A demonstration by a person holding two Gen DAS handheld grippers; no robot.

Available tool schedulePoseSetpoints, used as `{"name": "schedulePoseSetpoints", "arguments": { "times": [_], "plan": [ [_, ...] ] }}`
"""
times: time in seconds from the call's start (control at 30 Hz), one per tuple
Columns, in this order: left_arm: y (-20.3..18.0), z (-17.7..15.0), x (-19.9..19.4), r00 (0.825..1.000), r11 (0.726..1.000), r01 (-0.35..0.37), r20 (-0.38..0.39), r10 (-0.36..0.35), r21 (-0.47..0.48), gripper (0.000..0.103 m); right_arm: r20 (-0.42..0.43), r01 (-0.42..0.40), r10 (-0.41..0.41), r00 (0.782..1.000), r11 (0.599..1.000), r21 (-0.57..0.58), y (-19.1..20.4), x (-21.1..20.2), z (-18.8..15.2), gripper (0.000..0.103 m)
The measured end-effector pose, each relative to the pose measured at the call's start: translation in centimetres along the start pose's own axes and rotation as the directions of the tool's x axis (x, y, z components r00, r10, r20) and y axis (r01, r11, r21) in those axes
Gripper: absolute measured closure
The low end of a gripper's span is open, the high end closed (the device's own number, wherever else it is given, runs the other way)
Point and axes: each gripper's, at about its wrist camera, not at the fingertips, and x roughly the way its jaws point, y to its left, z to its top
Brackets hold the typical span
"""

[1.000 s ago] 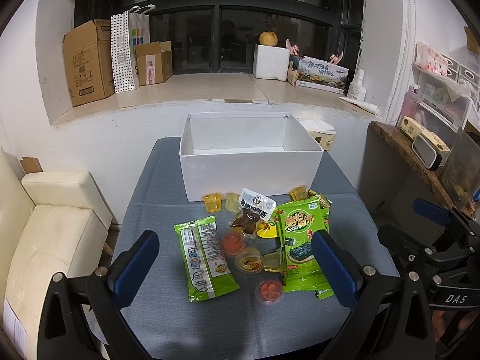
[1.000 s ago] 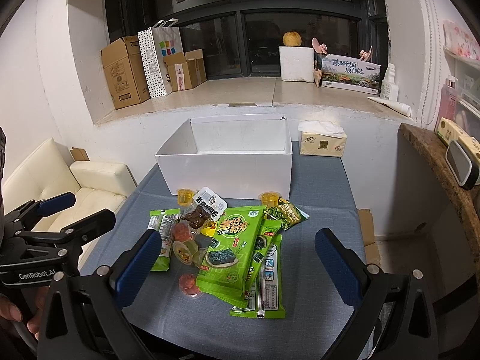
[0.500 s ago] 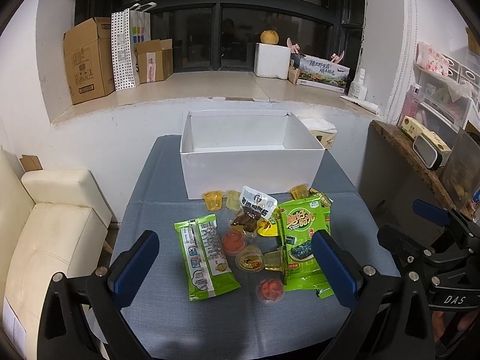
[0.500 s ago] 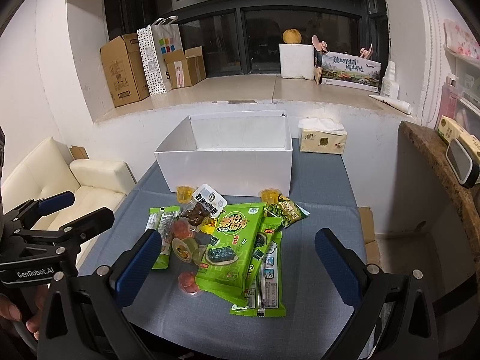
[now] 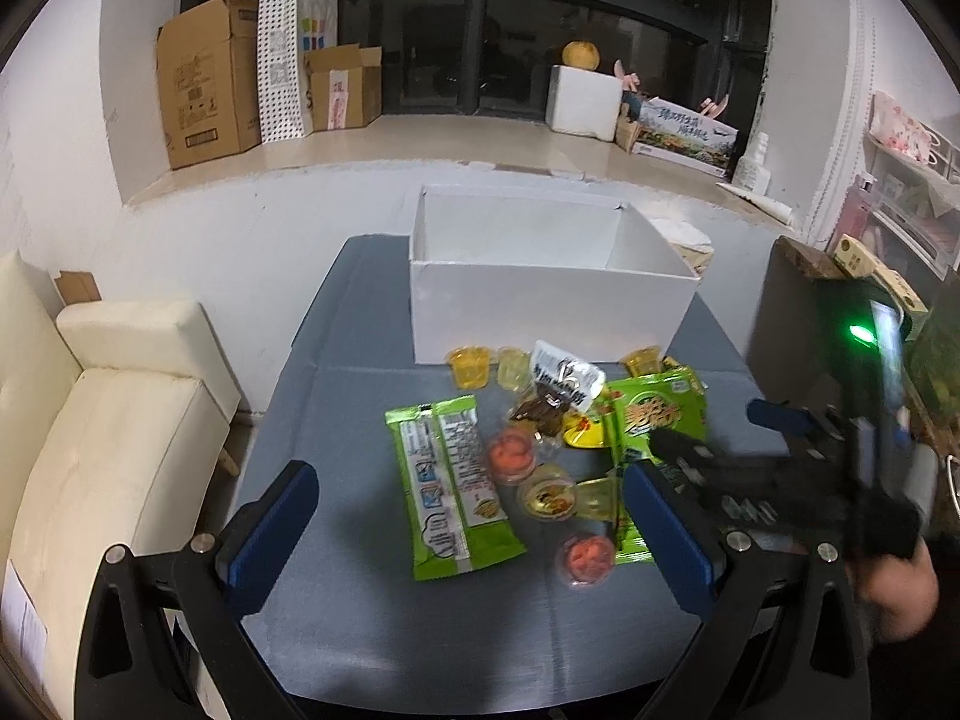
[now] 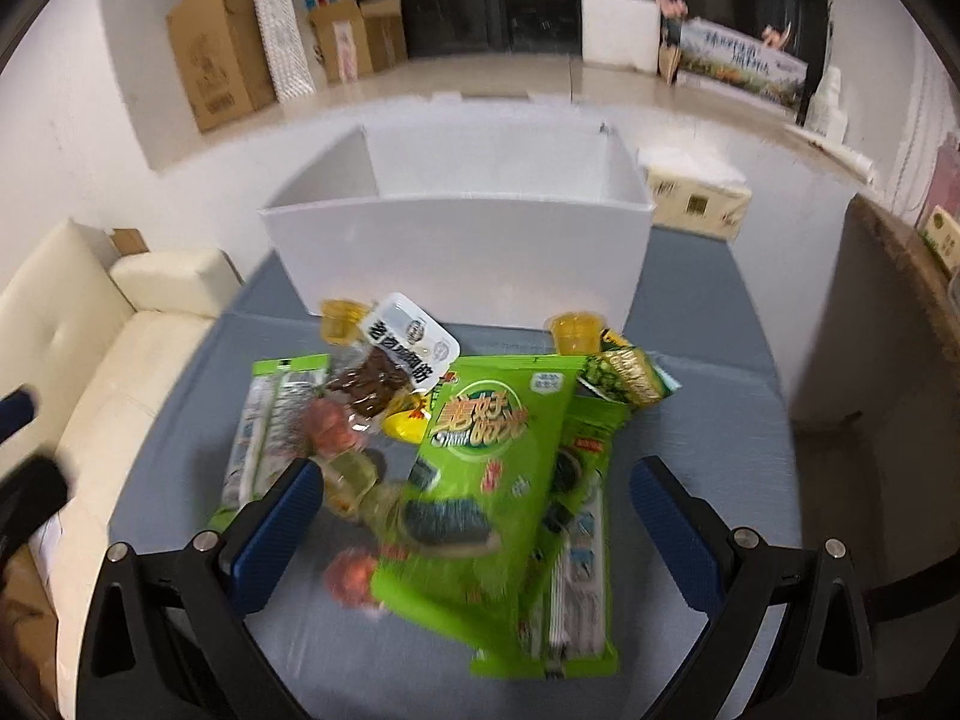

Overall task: Organize snacks
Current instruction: 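Grasp the green seaweed pack with the right tool while the left tool grasps the green stick-snack pack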

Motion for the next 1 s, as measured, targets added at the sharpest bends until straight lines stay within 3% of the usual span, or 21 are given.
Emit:
{"name": "schedulePoseSetpoints", "arguments": {
  "times": [0.17, 0.2, 0.27, 0.3, 0.67, 0.8, 1.0],
  "plan": [
    [1.3, -0.5, 1.2, 0.999, 0.999, -0.018, -0.034, 0.017, -0.028, 0.0, -0.076, 0.029, -0.03, 0.997, 0.999, -0.012, 0.7, 3.6, 0.8, 0.0],
    [1.5, -0.7, 1.5, 0.999, 0.999, -0.022, -0.041, 0.02, -0.034, 0.0, -0.093, 0.04, -0.041, 0.995, 0.999, -0.013, 0.7, 4.2, 0.7, 0.006],
    [1.9, -0.9, 1.9, 0.999, 0.999, -0.023, -0.05, 0.021, -0.042, 0.0, -0.125, 0.044, -0.046, 0.991, 0.999, -0.017, 0.8, 5.0, 0.4, 0.027],
    [1.9, -1.0, 2.0, 0.998, 0.999, -0.024, -0.054, 0.021, -0.045, 0.0, -0.13, 0.041, -0.043, 0.991, 0.999, -0.021, 0.8, 5.2, 0.2, 0.029],
    [2.2, -1.3, 3.6, 0.997, 0.999, -0.024, -0.076, 0.021, -0.047, 0.0, -0.051, -0.038, 0.04, 0.998, 0.998, 0.044, -1.4, 0.9, 0.6, 0.03],
    [2.5, -1.6, 6.7, 0.991, 0.998, -0.031, -0.129, 0.023, -0.055, 0.0, 0.009, -0.064, 0.063, 0.998, 0.993, 0.099, -3.3, -1.8, 0.5, 0.03],
    [2.6, -1.1, 13.0, 0.971, 0.991, -0.121, -0.214, 0.108, -0.051, 0.0, 0.084, -0.072, 0.058, 0.995, 0.982, 0.176, -6.0, -5.7, -1.5, 0.03]
  ]
}}
